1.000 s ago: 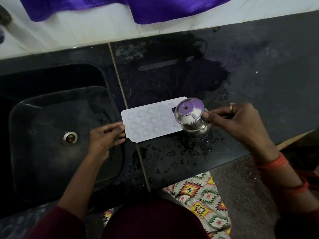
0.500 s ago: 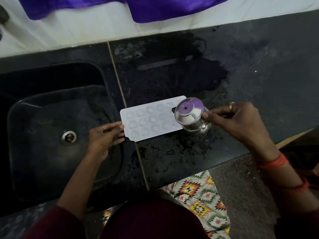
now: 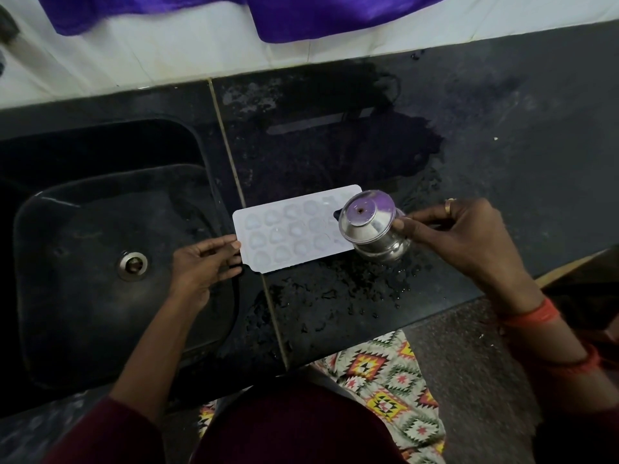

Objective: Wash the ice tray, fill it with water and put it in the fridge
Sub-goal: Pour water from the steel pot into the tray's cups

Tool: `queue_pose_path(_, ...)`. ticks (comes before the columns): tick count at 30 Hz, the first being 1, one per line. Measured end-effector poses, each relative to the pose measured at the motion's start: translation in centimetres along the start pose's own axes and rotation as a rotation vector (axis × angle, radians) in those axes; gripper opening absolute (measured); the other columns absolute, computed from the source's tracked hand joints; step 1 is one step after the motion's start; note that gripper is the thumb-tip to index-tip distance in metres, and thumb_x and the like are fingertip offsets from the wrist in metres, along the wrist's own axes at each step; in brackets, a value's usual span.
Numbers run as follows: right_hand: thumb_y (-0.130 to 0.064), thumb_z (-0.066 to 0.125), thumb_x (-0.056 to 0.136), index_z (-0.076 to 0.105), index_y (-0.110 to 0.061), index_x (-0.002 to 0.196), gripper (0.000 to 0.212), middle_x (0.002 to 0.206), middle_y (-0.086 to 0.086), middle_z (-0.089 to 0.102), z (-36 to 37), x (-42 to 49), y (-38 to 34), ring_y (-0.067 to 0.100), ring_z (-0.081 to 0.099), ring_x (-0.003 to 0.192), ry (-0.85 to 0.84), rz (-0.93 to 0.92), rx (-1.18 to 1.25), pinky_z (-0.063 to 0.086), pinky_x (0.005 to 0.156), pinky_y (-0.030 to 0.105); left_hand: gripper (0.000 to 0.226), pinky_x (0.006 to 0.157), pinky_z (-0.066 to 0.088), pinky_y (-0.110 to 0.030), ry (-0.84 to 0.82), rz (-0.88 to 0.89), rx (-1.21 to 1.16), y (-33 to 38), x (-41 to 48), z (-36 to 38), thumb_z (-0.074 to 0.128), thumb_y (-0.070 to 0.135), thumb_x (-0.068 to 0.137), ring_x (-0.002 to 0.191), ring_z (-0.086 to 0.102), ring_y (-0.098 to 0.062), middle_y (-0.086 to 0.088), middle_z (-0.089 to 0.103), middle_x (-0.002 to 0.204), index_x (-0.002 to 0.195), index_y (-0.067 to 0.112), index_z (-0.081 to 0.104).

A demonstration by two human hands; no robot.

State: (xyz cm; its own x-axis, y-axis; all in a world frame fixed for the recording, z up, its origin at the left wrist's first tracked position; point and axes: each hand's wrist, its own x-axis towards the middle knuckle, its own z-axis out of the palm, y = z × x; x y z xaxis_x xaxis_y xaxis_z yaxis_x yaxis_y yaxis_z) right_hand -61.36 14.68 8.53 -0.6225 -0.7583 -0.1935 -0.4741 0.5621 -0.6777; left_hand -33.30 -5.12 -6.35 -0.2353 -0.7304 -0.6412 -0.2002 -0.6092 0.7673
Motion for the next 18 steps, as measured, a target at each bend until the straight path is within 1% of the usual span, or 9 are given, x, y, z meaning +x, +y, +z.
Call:
queue_pose_path(4,-0.053,0.079,0.073,0.083,-0.023,0.091,0.035,0.078,-0.010,0.077,-0.07,-0.20,0.06,-0.002,0.071,0.068,-0.001,-0.002,0.001,0.049,0.057,0.010,0.013,0.057,0.060,-0.023,0.002,-0.003,-0.011,-0.01,-0.12,-0.02,0.076,0.007,0.086,0.064,0.071,-0.010,-0.005,0.076,0.080,0.099,0.007,0.075)
queue_pose_path(7,-0.054,0.078,0.071,0.083,-0.022,0.091,0.038,0.079,-0.009,0.078,-0.23,-0.35,-0.20,0.001,0.071,0.068,-0.003,-0.002,0.044,0.052,0.059,0.018,0.013,0.057,0.060,-0.023,0.000,-0.006,-0.008,-0.10,-0.12,-0.09,0.077,0.007,0.085,0.065,0.072,-0.010,-0.006,0.076,0.082,0.098,0.008,0.076)
queue_pose_path(8,-0.054,0.078,0.070,0.083,-0.022,0.091,0.039,0.079,-0.008,0.078,-0.27,-0.40,-0.22,0.002,0.072,0.069,-0.003,0.000,0.068,0.055,0.061,0.022,0.013,0.057,0.060,-0.023,0.001,-0.008,-0.006,-0.10,-0.11,-0.10,0.077,0.007,0.085,0.065,0.072,-0.010,-0.006,0.076,0.082,0.098,0.008,0.076)
queue_pose_path(10,-0.053,0.079,0.069,0.083,-0.022,0.090,0.038,0.080,-0.007,0.079,-0.42,-0.43,-0.13,0.010,0.075,0.073,-0.006,0.018,0.127,0.062,0.071,0.037,0.013,0.057,0.060,-0.023,0.000,-0.008,-0.004,-0.12,-0.07,-0.10,0.076,0.007,0.086,0.065,0.072,-0.010,-0.006,0.076,0.081,0.098,0.008,0.076)
queue_pose_path(12,-0.051,0.081,0.070,0.083,-0.021,0.089,0.035,0.079,-0.001,0.079,-0.52,-0.49,0.01,0.023,0.077,0.078,-0.009,0.032,0.196,0.063,0.080,0.052,0.013,0.057,0.059,-0.022,-0.006,-0.004,0.001,-0.12,-0.08,-0.07,0.076,0.007,0.086,0.064,0.071,-0.009,-0.007,0.076,0.083,0.099,0.008,0.075)
queue_pose_path(13,-0.048,0.082,0.071,0.083,-0.020,0.089,0.033,0.079,0.001,0.079,-0.53,-0.54,0.07,0.029,0.077,0.080,-0.011,0.038,0.231,0.062,0.082,0.055,0.013,0.057,0.059,-0.022,-0.008,-0.001,0.004,-0.13,-0.09,-0.06,0.076,0.007,0.086,0.065,0.071,-0.009,-0.008,0.076,0.085,0.099,0.008,0.075)
queue_pose_path(14,-0.045,0.083,0.072,0.083,-0.019,0.089,0.030,0.079,0.002,0.079,-0.54,-0.60,0.10,0.032,0.077,0.080,-0.016,0.040,0.257,0.063,0.081,0.052,0.013,0.057,0.059,-0.022,-0.008,0.000,0.006,-0.13,-0.11,-0.03,0.076,0.008,0.086,0.065,0.071,-0.009,-0.008,0.076,0.086,0.100,0.008,0.075)
queue_pose_path(17,-0.040,0.082,0.072,0.082,-0.017,0.090,0.029,0.078,-0.001,0.079,-0.55,-0.80,0.04,0.023,0.077,0.075,-0.049,0.032,0.293,0.061,0.067,0.027,0.013,0.059,0.061,-0.023,-0.006,0.002,0.004,-0.08,-0.22,-0.03,0.076,0.008,0.086,0.066,0.071,-0.009,-0.008,0.076,0.085,0.099,0.008,0.075)
queue_pose_path(18,-0.041,0.082,0.071,0.082,-0.017,0.089,0.030,0.078,-0.001,0.079,-0.52,-0.90,0.01,0.021,0.077,0.074,-0.057,0.035,0.294,0.060,0.066,0.024,0.013,0.060,0.061,-0.024,-0.005,0.003,0.004,-0.07,-0.24,-0.02,0.076,0.008,0.086,0.066,0.071,-0.010,-0.008,0.076,0.085,0.099,0.008,0.075)
